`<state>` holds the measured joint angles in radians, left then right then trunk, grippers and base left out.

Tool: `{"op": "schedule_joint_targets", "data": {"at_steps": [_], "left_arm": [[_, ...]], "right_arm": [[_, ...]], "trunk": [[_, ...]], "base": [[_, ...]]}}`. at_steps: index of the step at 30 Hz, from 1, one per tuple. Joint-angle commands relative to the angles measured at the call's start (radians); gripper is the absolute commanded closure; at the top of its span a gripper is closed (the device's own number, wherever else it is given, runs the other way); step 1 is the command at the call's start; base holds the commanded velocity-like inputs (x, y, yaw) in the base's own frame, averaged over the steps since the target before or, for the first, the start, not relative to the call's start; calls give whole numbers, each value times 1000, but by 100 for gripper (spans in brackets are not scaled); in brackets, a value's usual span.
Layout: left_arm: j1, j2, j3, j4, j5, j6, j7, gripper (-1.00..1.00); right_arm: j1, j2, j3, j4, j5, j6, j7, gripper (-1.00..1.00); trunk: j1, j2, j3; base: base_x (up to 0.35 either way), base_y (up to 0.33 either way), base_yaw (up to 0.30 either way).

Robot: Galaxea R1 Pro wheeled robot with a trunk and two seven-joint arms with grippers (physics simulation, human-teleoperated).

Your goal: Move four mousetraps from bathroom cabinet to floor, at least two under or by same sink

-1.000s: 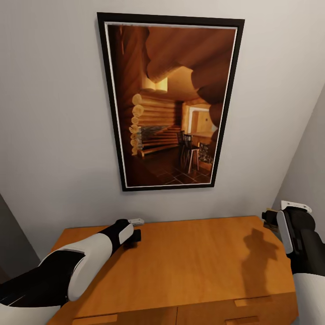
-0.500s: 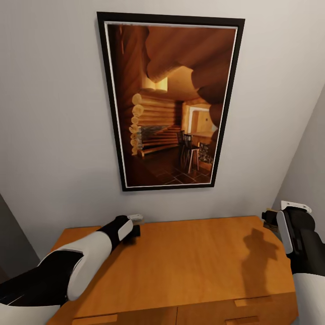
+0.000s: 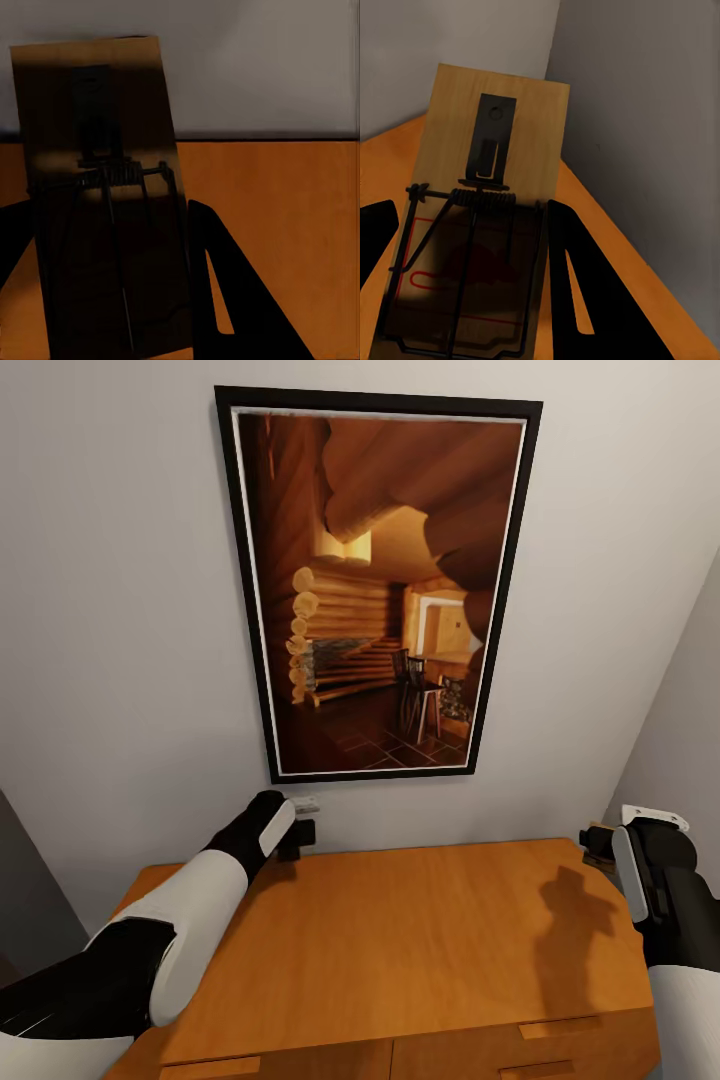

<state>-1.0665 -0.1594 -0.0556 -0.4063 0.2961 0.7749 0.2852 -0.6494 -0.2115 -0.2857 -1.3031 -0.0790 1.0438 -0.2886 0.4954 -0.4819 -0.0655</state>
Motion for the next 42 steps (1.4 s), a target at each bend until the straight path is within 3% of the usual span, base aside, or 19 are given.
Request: {"op": "schedule_joint_targets", "data": {"at_steps": [1,25,38,42], "left_arm": [[-1,0,-7,-54,15,3,6,100],[-1,3,-7,-5,16,5,8,100],[-1,3,-8,-9,15,4,6,100],[-1,3,-8,-9,15,4,6,100]], "right_arm": [[-1,0,0,-1,-8,3,-9,100],[-1,10,5,-2,-10,3,-9,100],[-1,23,12,-16,-16,3,-7,100],[-1,28,32,-17,-15,3,-7,100]], "trunk": [[1,-2,-2],[1,-2,-2],[1,-2,-2],[1,-2,-2]], "base": [[0,0,0],[-3,0,0],[-238,0,0],[-48,0,0]]}}
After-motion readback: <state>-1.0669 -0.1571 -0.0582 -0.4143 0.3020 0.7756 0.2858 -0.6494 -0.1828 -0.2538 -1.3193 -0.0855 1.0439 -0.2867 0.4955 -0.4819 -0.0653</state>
